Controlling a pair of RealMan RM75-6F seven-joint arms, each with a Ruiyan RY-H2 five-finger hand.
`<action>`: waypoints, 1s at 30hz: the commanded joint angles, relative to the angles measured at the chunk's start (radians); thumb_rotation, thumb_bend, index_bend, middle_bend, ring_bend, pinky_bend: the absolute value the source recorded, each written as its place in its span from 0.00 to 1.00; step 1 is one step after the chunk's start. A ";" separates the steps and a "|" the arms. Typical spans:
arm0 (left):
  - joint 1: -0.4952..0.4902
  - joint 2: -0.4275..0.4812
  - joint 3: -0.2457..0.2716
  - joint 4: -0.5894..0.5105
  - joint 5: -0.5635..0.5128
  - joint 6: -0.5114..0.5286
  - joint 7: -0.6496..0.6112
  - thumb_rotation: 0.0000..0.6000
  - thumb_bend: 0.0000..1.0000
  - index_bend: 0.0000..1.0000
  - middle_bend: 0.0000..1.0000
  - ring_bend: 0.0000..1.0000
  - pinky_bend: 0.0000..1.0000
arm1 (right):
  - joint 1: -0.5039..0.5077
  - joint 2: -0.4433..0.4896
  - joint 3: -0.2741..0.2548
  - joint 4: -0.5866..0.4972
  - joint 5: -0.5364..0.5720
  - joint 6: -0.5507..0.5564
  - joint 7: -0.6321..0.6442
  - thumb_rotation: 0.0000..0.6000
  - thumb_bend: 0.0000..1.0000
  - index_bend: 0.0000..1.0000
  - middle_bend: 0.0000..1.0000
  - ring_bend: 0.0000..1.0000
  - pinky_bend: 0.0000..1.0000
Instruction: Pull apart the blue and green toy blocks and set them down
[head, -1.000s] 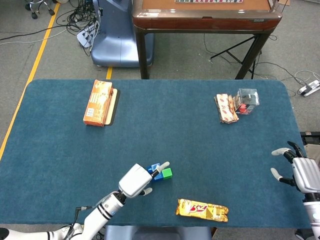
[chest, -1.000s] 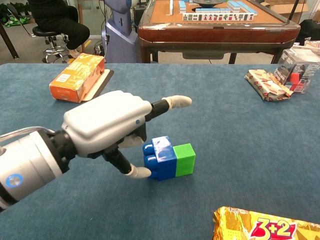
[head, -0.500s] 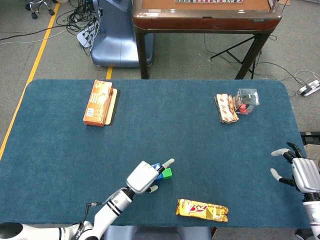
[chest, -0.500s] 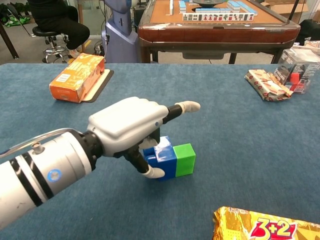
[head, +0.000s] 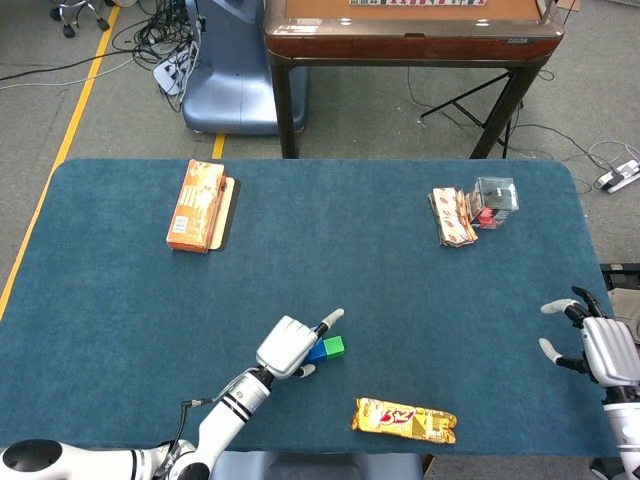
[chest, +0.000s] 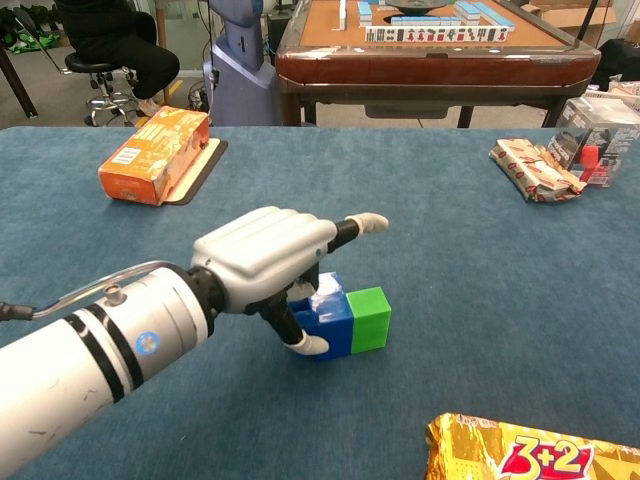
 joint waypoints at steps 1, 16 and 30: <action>-0.004 0.006 -0.006 0.004 -0.015 0.007 -0.003 1.00 0.00 0.00 1.00 0.88 1.00 | 0.002 -0.002 0.000 0.002 0.000 -0.003 0.002 1.00 0.27 0.39 0.36 0.37 0.44; -0.019 0.076 -0.019 -0.021 -0.104 0.015 -0.028 1.00 0.00 0.05 1.00 0.88 1.00 | 0.011 -0.008 0.001 0.005 -0.002 -0.014 0.002 1.00 0.27 0.39 0.36 0.37 0.44; -0.098 0.102 -0.028 -0.132 -0.324 -0.016 0.132 1.00 0.00 0.24 1.00 0.85 0.99 | 0.018 -0.005 0.001 -0.001 -0.001 -0.022 -0.001 1.00 0.27 0.39 0.36 0.37 0.44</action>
